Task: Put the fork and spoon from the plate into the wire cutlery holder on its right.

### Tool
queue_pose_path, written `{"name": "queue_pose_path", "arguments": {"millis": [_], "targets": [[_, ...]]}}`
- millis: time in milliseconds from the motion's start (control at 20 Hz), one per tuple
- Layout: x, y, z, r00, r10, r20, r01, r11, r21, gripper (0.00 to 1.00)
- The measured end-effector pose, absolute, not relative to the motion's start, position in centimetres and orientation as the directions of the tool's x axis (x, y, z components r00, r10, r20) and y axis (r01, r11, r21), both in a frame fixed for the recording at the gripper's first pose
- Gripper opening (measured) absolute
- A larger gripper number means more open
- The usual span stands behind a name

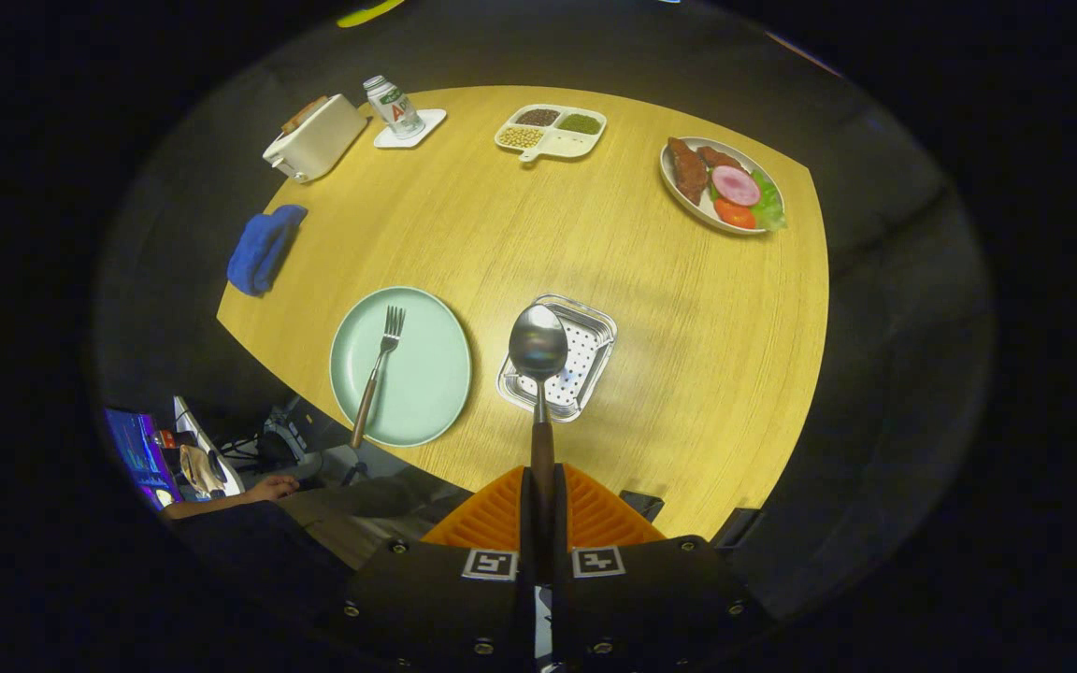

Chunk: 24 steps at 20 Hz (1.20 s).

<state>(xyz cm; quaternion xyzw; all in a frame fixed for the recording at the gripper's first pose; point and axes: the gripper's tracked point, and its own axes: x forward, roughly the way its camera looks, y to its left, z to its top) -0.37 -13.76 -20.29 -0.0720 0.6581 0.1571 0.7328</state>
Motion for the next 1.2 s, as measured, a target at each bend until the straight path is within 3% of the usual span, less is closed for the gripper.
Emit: {"name": "queue_pose_path", "arguments": {"millis": [750,1000,1200], "targets": [[1.7,-13.5,-26.5,-0.083,0.05,-0.995,-0.311,0.948,0.073,0.07],[3.7,-13.1,-26.2,-0.047,0.062,-0.997,-0.293,0.953,0.073,0.12],[5.4,-13.9,-24.1,0.04,0.059,-0.997,-0.275,0.96,0.046,0.12]]}}
